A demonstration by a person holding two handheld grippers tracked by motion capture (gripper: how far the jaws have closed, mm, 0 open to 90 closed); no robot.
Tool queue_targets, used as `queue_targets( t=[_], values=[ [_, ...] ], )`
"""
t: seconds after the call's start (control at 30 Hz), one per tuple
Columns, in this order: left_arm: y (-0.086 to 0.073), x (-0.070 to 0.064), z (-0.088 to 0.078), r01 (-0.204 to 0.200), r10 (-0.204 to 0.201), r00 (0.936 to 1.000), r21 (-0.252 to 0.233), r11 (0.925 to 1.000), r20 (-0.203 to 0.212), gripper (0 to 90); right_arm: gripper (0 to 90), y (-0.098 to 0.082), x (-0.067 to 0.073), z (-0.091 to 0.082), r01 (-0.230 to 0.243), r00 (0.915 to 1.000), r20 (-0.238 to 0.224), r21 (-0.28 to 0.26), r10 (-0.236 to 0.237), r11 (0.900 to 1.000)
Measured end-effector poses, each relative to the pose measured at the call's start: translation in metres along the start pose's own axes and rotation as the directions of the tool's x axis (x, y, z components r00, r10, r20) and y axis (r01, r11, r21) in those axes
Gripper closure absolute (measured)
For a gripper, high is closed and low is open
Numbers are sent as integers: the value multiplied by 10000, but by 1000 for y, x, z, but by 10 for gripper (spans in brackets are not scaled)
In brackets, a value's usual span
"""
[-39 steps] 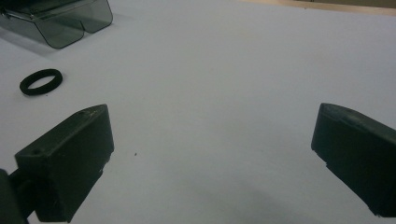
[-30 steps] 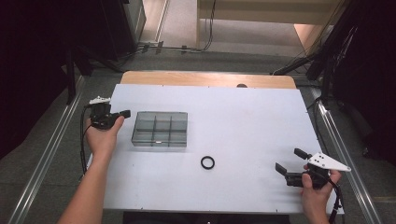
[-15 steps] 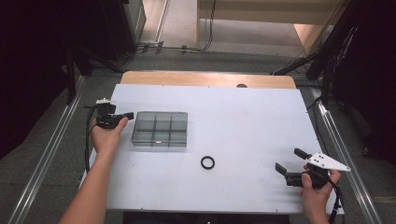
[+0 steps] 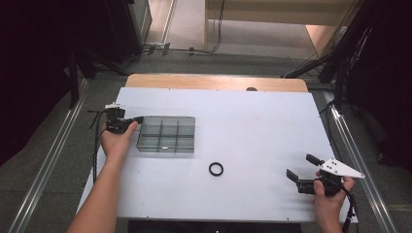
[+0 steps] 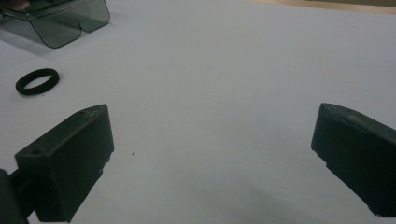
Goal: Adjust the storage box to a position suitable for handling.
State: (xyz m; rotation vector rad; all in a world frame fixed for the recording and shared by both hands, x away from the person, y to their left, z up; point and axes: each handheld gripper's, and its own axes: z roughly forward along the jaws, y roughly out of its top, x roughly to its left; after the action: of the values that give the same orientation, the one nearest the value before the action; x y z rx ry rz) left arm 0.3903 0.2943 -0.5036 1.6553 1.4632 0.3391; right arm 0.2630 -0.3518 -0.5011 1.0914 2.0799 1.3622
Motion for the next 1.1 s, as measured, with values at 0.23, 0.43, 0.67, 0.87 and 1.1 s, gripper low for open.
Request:
queue_targets(
  t=[0.23,0.43,0.67,0.87,1.1],
  values=[
    [-1,1,3,-121,120,9999,-116,9999,-55,899,0,0,0,0,-13,10000,3,1,13,10000],
    [-1,2,6,-62,66,9999,-259,9996,142,900,0,0,0,1,17,10000,-26,20,-17,10000],
    [2,-4,9,-494,496,9987,-145,9987,130,900,0,0,0,1,42,10000,-13,56,-42,10000],
    [9,-18,14,-1051,1051,9943,-16,9945,200,900,0,0,0,1,34,10000,-18,56,-34,10000],
    [8,-25,18,-1107,1102,9928,87,9938,469,900,0,0,0,1,49,10000,-45,42,-48,10000]
  ],
)
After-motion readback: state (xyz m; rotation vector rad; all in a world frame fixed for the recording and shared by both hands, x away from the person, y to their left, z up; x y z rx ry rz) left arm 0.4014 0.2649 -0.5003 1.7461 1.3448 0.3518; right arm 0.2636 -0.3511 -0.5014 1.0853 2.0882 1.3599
